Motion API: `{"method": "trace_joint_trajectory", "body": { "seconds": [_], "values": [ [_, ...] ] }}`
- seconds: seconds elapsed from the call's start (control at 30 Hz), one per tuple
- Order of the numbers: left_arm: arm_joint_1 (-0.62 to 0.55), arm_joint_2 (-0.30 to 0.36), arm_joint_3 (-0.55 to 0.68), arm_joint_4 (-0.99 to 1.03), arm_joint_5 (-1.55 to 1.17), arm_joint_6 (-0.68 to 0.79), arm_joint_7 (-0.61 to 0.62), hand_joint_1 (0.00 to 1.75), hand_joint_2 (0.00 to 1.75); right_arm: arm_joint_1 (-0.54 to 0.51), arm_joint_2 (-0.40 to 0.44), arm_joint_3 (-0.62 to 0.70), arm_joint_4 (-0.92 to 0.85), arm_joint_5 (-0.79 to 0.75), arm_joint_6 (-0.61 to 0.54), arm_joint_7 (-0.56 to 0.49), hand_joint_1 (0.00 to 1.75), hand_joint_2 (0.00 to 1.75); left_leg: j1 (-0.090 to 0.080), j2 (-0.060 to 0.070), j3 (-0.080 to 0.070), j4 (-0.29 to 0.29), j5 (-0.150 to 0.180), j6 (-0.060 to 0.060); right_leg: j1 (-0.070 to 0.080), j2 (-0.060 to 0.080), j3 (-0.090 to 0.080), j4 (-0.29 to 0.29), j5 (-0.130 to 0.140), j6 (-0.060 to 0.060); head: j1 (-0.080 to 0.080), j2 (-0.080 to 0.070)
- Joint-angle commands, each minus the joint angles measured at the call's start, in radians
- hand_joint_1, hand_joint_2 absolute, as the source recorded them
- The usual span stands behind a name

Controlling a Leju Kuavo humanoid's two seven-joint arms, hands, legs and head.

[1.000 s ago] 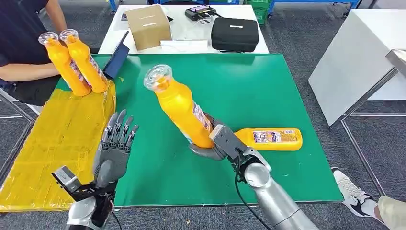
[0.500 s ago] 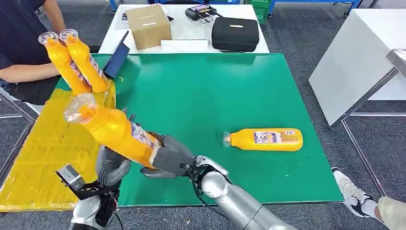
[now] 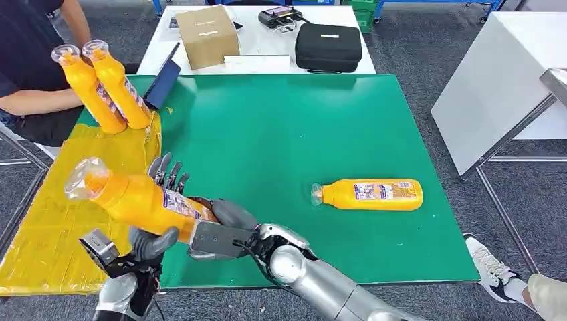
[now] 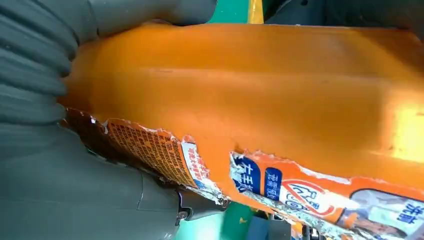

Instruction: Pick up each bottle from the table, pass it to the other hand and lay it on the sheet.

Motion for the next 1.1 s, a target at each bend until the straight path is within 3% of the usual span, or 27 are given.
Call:
{"method": "trace_joint_trajectory", "body": {
  "seconds": [0.03, 0.33, 0.73, 0.77, 0.8, 0.87, 0.97, 1.07, 1.1],
  "values": [
    [-0.052, -0.006, -0.028, 0.105, -0.009, 0.002, 0.017, 1.75, 1.75, -0.036, 0.005, 0.183, 0.054, 0.007, 0.007, -0.007, 1.75, 1.75, 0.000, -0.002, 0.003, -0.001, -0.001, -0.001, 0.000, 0.002, 0.003, -0.001, -0.001, -0.001, 0.000, 0.000],
    [-0.044, -0.002, -0.021, 0.083, -0.019, 0.004, 0.004, 1.75, 1.75, -0.027, -0.007, 0.173, 0.080, 0.004, -0.024, -0.013, 1.73, 1.75, 0.001, -0.003, 0.003, -0.001, -0.001, -0.001, 0.000, 0.001, 0.003, -0.001, -0.002, -0.001, 0.000, 0.000],
    [-0.039, 0.017, 0.048, 0.068, -0.100, 0.062, -0.024, 1.75, 1.75, -0.038, -0.045, 0.037, 0.110, 0.074, -0.099, -0.027, 1.75, 1.75, 0.000, -0.003, 0.002, -0.001, 0.000, -0.001, 0.000, 0.001, 0.002, -0.001, -0.001, -0.001, 0.000, 0.000],
    [-0.036, 0.020, 0.046, 0.061, -0.127, 0.081, -0.024, 1.75, 1.75, -0.036, -0.051, 0.038, 0.100, 0.105, -0.115, -0.021, 1.36, 1.75, 0.001, -0.004, 0.004, 0.000, -0.001, -0.001, 0.000, 0.002, 0.004, 0.000, -0.002, -0.001, 0.000, 0.000],
    [-0.031, 0.027, 0.043, 0.055, -0.178, 0.118, -0.025, 1.75, 1.75, -0.024, -0.061, 0.022, 0.080, 0.142, -0.145, -0.016, 0.02, 1.75, 0.001, -0.003, 0.003, -0.001, -0.001, -0.001, 0.000, 0.001, 0.004, -0.001, -0.002, -0.001, 0.000, 0.000],
    [-0.012, 0.072, 0.043, 0.045, -0.375, 0.268, -0.004, 1.75, 1.75, 0.008, -0.133, -0.033, -0.014, 0.229, -0.217, 0.005, 0.00, 1.75, 0.001, -0.004, 0.004, 0.000, -0.002, -0.001, 0.000, 0.002, 0.005, -0.001, -0.002, -0.001, 0.000, 0.000],
    [0.010, 0.145, 0.090, 0.071, -0.637, 0.495, 0.008, 1.75, 1.75, 0.052, -0.273, -0.140, -0.165, 0.296, -0.208, 0.006, 0.00, 1.75, 0.001, -0.007, 0.005, -0.001, -0.001, -0.001, 0.000, -0.001, 0.007, -0.002, -0.003, -0.001, 0.000, 0.000],
    [0.011, 0.148, 0.124, 0.081, -0.634, 0.484, -0.023, 1.75, 1.75, 0.068, -0.285, -0.194, -0.189, 0.310, -0.161, -0.011, 0.00, 1.75, 0.000, -0.004, 0.001, -0.001, 0.000, 0.000, -0.001, 0.000, 0.002, -0.001, -0.001, 0.000, 0.000, 0.000],
    [0.015, 0.172, 0.120, 0.095, -0.811, 0.619, 0.024, 1.75, 1.75, 0.066, -0.298, -0.209, -0.193, 0.323, -0.158, -0.004, 0.00, 1.75, 0.000, -0.005, 0.003, 0.000, -0.001, -0.001, -0.001, 0.001, 0.004, 0.000, -0.002, -0.001, 0.000, 0.000]
  ]
}}
